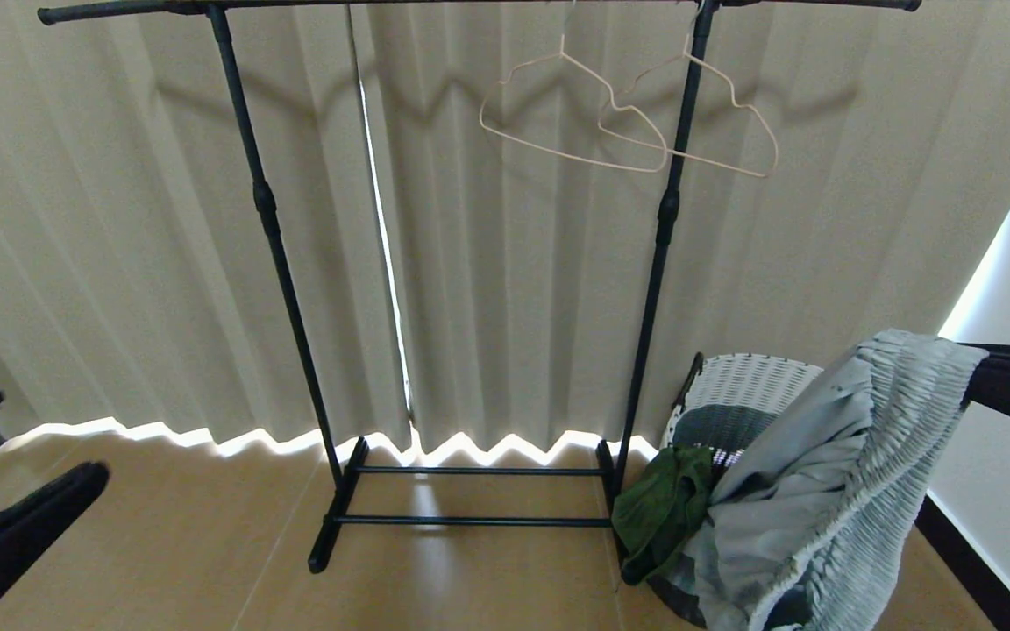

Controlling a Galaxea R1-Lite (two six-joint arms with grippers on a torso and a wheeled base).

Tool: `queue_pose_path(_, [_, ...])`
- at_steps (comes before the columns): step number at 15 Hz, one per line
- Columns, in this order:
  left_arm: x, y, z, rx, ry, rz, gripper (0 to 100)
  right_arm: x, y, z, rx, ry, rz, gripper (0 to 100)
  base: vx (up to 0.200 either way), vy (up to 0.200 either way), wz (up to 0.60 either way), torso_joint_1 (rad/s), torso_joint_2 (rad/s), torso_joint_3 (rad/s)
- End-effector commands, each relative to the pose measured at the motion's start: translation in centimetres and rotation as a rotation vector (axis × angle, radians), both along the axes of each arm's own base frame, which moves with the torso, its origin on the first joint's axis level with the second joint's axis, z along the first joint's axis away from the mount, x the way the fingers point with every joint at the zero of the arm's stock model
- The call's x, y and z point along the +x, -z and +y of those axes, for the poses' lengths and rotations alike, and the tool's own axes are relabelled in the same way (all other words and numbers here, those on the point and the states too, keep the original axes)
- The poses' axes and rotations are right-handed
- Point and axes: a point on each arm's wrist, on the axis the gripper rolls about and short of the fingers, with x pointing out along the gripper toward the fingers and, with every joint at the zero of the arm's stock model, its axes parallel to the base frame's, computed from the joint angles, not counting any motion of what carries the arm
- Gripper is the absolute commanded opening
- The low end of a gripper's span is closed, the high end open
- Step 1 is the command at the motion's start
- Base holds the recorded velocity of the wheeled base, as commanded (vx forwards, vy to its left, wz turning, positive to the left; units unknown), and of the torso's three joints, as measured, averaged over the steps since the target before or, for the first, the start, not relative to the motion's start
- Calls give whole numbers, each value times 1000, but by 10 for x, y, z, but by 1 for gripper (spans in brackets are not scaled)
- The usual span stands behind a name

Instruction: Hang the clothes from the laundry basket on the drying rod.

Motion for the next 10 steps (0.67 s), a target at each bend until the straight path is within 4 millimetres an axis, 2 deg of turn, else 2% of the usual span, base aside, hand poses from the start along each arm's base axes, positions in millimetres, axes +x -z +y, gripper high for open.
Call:
queue_pose_path(1, [88, 4, -80, 31, 182, 181, 100, 7, -3, 4, 0, -5, 4, 0, 0, 0, 0, 0, 0, 0])
queue_pose_path(2, [92, 13, -106, 39, 240, 224, 100, 9, -5, 5, 4, -8, 3, 0, 0, 0, 0, 0, 0, 0])
queue_pose_path(3, [93, 18, -124, 33, 278, 250, 100, 9, -7, 5, 8, -5, -1, 0, 0, 0, 0, 0, 0, 0])
queue_pose_path(4, [92, 29, -154, 8, 329, 302, 100, 9, -10, 5, 17, -4, -8, 0, 0, 0, 0, 0, 0, 0])
queue_pose_path(5, [90, 35, -167, -1, 347, 323, 100, 9, -12, 5, 22, -5, -14, 0, 0, 0, 0, 0, 0, 0])
queue_pose_path(6, [84, 48, -192, 4, 379, 360, 100, 9, -16, 5, 28, -6, -26, 0, 0, 0, 0, 0, 0, 0])
queue_pose_path(10, [59, 70, -240, -1, 503, 422, 100, 7, -21, 10, 55, -41, -39, 0, 0, 0, 0, 0, 0, 0])
